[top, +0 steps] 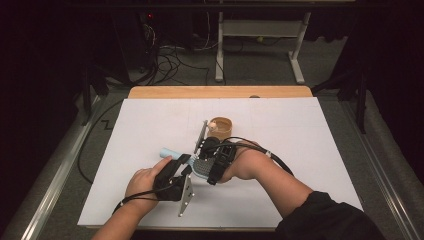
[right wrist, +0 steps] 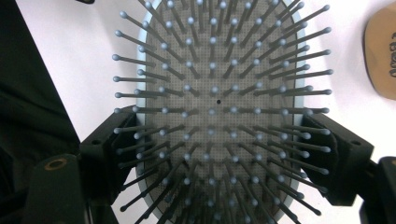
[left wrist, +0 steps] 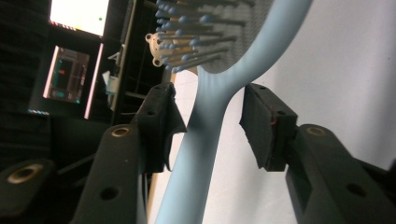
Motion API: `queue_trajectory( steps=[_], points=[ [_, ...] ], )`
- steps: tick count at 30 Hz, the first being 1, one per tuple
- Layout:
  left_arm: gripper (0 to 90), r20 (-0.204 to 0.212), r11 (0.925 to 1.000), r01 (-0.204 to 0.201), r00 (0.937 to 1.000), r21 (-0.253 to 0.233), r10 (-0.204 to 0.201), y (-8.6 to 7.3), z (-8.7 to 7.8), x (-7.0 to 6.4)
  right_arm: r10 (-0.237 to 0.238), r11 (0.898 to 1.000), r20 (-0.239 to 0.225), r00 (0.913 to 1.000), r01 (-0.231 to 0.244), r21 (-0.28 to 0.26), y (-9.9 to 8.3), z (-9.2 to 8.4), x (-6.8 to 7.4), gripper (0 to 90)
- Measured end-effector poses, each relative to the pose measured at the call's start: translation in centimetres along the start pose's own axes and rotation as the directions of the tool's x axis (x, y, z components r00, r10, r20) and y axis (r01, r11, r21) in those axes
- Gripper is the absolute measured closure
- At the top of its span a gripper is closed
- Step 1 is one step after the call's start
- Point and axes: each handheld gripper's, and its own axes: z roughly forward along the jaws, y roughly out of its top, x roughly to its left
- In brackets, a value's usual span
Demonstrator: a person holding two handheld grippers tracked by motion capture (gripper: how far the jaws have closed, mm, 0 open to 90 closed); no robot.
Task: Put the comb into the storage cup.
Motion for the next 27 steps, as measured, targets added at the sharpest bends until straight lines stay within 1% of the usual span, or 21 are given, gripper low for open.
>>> queue_trajectory(
  steps=[2,3,4,8,10,17,20,21,23,27],
  points=[
    [57.4,0.003,1.0000,-0.002,1.0000,0.001,0.002,0.01,0.00,0.02,-0.001,1.000,-0.004,1.0000,0.001,-0.002,0.03,-0.02,-0.02,21.0],
    [58.9,0.003,0.9984,-0.045,0.9990,0.035,0.044,0.06,-0.19,0.27,-0.002,1.000,-0.011,0.9999,0.002,-0.005,0.09,-0.10,0.01,21.0],
    [59.9,-0.002,0.9978,-0.053,0.9986,0.039,0.053,0.05,-0.20,0.24,0.000,1.000,-0.018,0.9998,0.000,-0.013,0.10,-0.10,0.01,21.0],
    [62.8,-0.010,0.9967,-0.071,0.9974,0.039,0.071,0.03,-0.27,0.17,0.004,1.000,-0.023,0.9997,-0.004,-0.005,0.08,-0.17,-0.05,21.0],
    [64.0,-0.010,0.9963,-0.076,0.9970,0.041,0.077,0.04,-0.32,0.19,0.006,1.000,-0.030,0.9995,-0.006,-0.012,0.02,-0.11,-0.08,21.0],
    [68.4,-0.015,0.9955,-0.087,0.9961,0.038,0.087,-0.10,-0.28,0.14,0.012,1.000,-0.041,0.9991,-0.013,-0.011,-0.12,-0.21,-0.25,21.0],
    [70.5,-0.026,0.9932,-0.108,0.9936,0.043,0.110,-0.11,-0.31,0.06,0.014,1.000,-0.051,0.9986,-0.015,-0.014,-0.10,-0.15,-0.28,21.0],
    [71.0,-0.029,0.9930,-0.110,0.9933,0.043,0.112,-0.12,-0.30,0.03,0.012,1.000,-0.057,0.9983,-0.012,-0.006,-0.05,-0.17,-0.31,21.0],
    [71.7,-0.039,0.9912,-0.126,0.9911,0.042,0.127,-0.16,-0.30,-0.05,0.010,1.000,-0.057,0.9983,-0.011,-0.006,-0.01,-0.14,-0.31,21.0],
    [72.9,-0.046,0.9890,-0.139,0.9888,0.049,0.142,-0.19,-0.26,-0.15,0.013,1.000,-0.057,0.9983,-0.014,-0.011,0.05,-0.10,-0.36,21.0]
  ],
)
